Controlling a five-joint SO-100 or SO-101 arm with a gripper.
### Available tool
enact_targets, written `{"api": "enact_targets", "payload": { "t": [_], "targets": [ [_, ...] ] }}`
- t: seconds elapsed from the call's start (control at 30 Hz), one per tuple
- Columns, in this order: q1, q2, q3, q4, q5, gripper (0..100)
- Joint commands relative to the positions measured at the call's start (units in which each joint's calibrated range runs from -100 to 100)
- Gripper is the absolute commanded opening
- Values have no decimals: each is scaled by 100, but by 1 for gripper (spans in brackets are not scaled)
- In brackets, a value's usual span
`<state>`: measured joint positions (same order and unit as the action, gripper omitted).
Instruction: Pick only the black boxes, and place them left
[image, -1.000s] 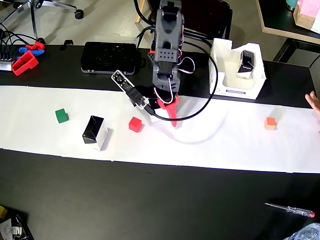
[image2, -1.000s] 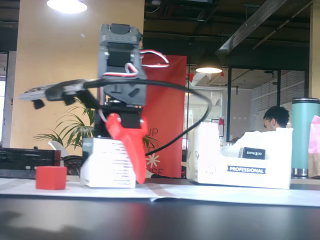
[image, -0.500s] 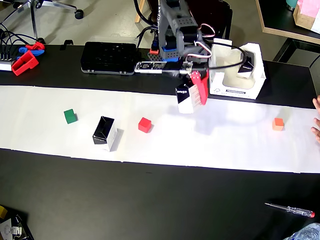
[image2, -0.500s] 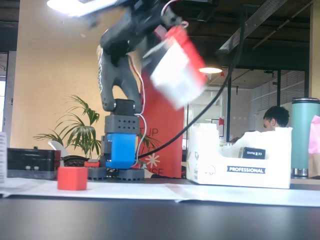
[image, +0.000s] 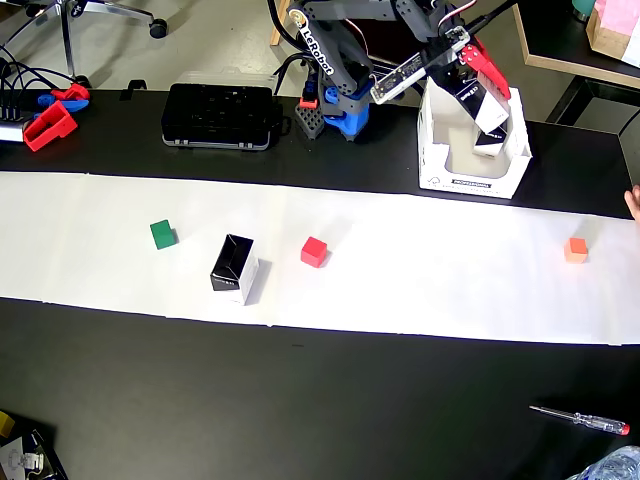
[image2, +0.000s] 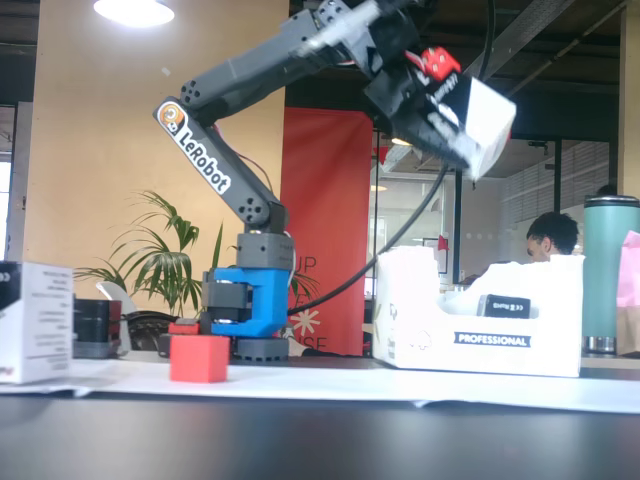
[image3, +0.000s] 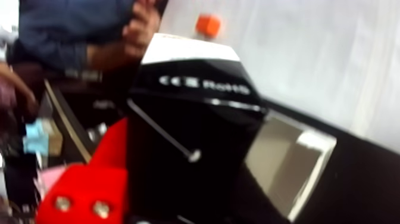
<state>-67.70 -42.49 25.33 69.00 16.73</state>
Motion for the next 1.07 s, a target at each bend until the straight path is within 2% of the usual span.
{"api": "enact_targets", "payload": {
  "t": [0.0,0.2,0.37,0.4,0.5,0.57,0.77,0.83,0.93,1.03],
  "targets": [
    [-1056,73,-547,476,-289,14],
    [-1264,1748,-1008,1176,-852,15],
    [-1255,3202,-2604,2297,-820,15],
    [-1247,3353,-2737,2456,-815,17],
    [-1264,3353,-2764,2694,-815,35],
    [-1273,3345,-2826,2694,-768,42],
    [-1160,2475,-2826,2623,-141,43],
    [-675,2080,-2799,2623,-136,43],
    [598,1701,-2764,2686,-15,44],
    [2079,1567,-2764,2702,775,51]
  ]
}}
